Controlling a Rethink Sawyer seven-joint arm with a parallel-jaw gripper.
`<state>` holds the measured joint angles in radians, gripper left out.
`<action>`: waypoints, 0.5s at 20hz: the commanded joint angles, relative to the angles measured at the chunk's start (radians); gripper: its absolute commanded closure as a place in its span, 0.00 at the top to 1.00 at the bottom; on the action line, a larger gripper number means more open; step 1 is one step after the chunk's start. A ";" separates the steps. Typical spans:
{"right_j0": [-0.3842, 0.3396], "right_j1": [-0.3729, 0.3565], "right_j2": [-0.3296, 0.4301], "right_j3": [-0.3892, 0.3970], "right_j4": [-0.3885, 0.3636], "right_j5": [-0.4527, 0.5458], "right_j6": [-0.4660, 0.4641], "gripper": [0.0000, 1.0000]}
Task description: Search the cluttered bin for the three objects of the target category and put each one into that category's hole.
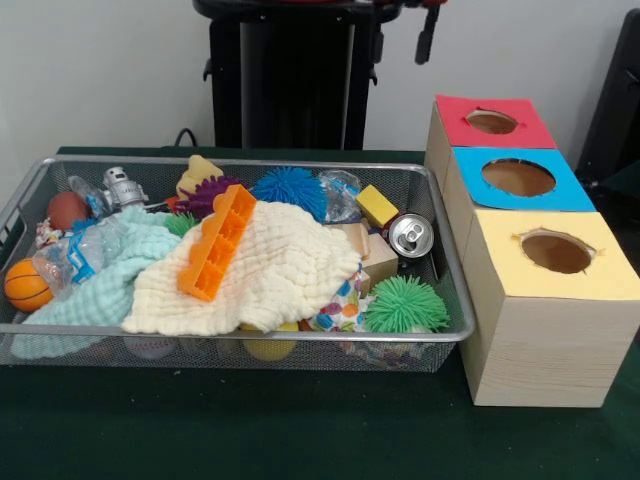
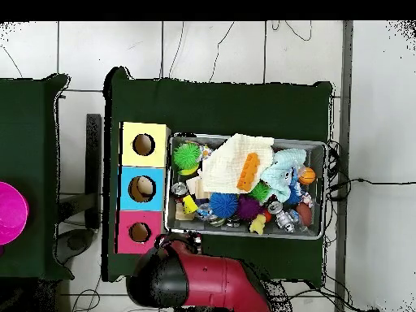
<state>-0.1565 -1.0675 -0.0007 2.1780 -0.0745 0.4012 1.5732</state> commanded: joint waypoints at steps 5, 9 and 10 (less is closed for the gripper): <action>-0.159 0.226 0.110 -0.079 -0.190 -0.261 0.001 1.00; -0.172 0.300 0.091 -0.121 -0.260 -0.341 0.018 1.00; -0.177 0.325 0.085 -0.133 -0.277 -0.369 0.023 1.00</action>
<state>-0.2910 -0.9016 0.0169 2.1577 -0.2303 0.1614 1.5732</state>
